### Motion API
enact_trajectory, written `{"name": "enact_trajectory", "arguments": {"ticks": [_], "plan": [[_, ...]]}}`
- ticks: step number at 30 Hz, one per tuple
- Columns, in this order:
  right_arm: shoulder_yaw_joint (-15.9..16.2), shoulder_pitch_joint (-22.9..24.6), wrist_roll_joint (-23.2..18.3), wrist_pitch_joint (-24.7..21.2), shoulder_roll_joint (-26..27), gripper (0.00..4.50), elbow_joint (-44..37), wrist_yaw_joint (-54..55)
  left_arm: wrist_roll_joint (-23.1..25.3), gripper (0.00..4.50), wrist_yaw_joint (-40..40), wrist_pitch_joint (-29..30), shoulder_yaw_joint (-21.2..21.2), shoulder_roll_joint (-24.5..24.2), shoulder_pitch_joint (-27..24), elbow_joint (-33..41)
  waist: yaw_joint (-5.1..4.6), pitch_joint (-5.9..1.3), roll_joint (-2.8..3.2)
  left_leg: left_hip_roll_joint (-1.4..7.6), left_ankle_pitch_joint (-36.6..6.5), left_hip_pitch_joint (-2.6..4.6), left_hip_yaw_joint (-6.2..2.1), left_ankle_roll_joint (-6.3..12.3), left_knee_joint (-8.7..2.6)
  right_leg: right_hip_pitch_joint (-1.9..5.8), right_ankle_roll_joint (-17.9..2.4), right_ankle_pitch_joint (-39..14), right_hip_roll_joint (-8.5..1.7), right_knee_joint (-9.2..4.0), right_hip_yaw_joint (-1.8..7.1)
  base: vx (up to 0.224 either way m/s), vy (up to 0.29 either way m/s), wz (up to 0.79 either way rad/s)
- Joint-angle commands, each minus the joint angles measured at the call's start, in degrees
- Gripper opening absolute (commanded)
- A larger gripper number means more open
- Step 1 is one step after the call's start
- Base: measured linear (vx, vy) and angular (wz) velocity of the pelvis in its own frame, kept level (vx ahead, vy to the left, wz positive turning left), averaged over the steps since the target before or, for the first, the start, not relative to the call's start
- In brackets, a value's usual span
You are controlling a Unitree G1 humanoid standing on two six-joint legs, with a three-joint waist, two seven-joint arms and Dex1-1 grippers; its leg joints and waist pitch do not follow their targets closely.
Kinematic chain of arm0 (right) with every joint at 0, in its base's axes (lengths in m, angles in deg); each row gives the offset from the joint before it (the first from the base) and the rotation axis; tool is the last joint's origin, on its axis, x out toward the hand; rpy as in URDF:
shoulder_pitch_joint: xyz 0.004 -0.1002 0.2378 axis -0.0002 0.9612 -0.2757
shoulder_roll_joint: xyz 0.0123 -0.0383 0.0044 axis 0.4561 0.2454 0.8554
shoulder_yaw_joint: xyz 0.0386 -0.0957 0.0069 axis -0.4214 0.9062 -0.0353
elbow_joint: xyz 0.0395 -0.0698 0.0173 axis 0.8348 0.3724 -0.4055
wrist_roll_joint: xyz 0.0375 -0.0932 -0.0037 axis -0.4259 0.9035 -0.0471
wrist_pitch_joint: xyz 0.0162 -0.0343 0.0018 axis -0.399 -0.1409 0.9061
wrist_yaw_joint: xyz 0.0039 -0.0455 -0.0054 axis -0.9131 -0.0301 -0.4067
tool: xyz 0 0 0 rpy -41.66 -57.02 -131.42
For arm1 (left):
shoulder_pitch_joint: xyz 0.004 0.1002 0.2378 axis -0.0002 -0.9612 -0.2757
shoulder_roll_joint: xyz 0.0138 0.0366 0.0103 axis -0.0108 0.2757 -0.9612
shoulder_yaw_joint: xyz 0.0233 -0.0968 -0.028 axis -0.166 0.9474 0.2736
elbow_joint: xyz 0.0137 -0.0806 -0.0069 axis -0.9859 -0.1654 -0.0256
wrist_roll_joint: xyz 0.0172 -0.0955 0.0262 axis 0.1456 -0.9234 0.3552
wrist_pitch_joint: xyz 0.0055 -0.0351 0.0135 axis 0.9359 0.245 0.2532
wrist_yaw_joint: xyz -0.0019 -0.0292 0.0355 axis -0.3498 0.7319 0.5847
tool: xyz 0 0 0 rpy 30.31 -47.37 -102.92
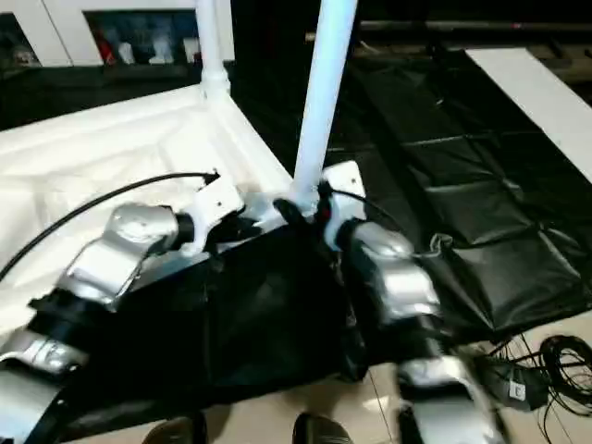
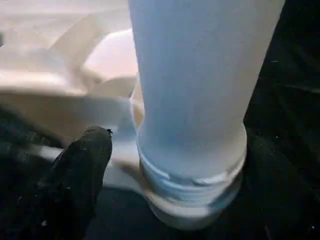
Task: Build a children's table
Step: Rotate leg to tighten
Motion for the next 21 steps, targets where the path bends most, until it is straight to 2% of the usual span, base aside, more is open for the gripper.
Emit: {"name": "enact_trajectory", "arguments": {"ticks": [1,4,5,7,9,12,14,18,21], "plan": [[4.7,2.5,-1.9,-0.2,-2.8,4.15,-5.8,-9.7,-1.8,0.00,-3.7,-0.8,-1.5,-0.5,-2.5,0.1,0.21,-3.83,0.20,1.43,0.5,1.07,-0.65,8.11,-2.24,3.70,-15.6,16.1,-3.88,-2.19,2.64,0.000,0.000,0.00],[4.8,4.4,-2.8,-0.4,-6.2,4.15,-8.9,-14.5,-3.5,0.00,-6.7,-0.4,-1.0,-1.8,-3.5,1.8,0.38,-3.58,0.20,1.79,-2.7,1.24,-0.66,7.68,-2.39,3.60,-15.5,10.1,-4.06,-2.68,2.73,0.000,0.000,0.00],[4.7,5.3,-3.4,-0.7,-8.1,4.15,-10.6,-17.1,-3.9,0.00,-8.6,-0.2,-1.3,-3.1,-4.2,3.2,0.38,-3.49,0.35,1.88,-3.7,1.35,-0.73,7.04,-2.54,3.49,-15.5,7.2,-4.08,-2.91,2.69,0.000,0.000,0.00],[4.5,5.9,-4.3,-0.8,-10.0,4.15,-12.1,-19.8,-4.7,0.00,-11.5,0.5,-2.0,-5.0,-5.1,5.1,0.34,-3.47,0.24,1.94,-4.6,1.28,-0.71,6.34,-2.55,3.55,-15.4,4.4,-4.22,-3.02,2.79,0.000,0.000,0.00],[4.6,6.1,-4.6,-1.4,-10.5,4.15,-13.0,-20.5,-4.9,0.00,-12.5,0.7,-2.3,-5.8,-5.5,6.0,0.28,-3.43,0.43,2.02,-5.2,1.49,-0.66,5.80,-2.62,3.24,-15.4,2.2,-4.18,-3.20,2.84,0.000,0.000,0.00],[5.4,6.4,-5.1,-1.5,-11.8,4.15,-14.0,-22.7,-4.9,0.00,-13.7,1.0,-2.8,-6.9,-5.9,7.2,0.34,-3.56,0.45,2.00,-4.5,1.57,-0.63,5.74,-2.50,3.20,-15.7,2.9,-4.19,-3.06,2.88,0.000,0.000,0.00],[5.8,6.4,-4.9,-1.1,-12.0,4.15,-14.0,-23.2,-4.9,0.00,-13.7,1.0,-2.8,-7.0,-5.9,7.3,0.48,-3.71,0.44,1.96,-3.0,1.64,-0.56,6.24,-2.32,3.22,-16.0,5.4,-4.10,-2.77,2.90,0.000,0.000,0.00],[7.3,5.7,-2.1,1.9,-12.1,4.15,-10.6,-24.3,-4.9,0.00,-15.6,0.6,-3.4,-8.0,-6.0,7.9,0.83,-4.07,0.38,1.80,-1.0,1.50,-0.52,7.17,-1.97,3.38,-16.8,9.1,-4.07,-2.25,2.82,0.000,0.000,0.00],[7.6,5.4,-1.9,2.3,-12.1,4.15,-9.9,-24.9,-5.2,0.00,-15.8,0.8,-3.5,-8.3,-6.1,8.3,0.96,-4.05,0.33,1.82,-1.7,1.48,-0.56,7.16,-1.93,3.45,-16.9,8.2,-4.13,-2.24,2.83,0.000,0.000,0.00]]}}
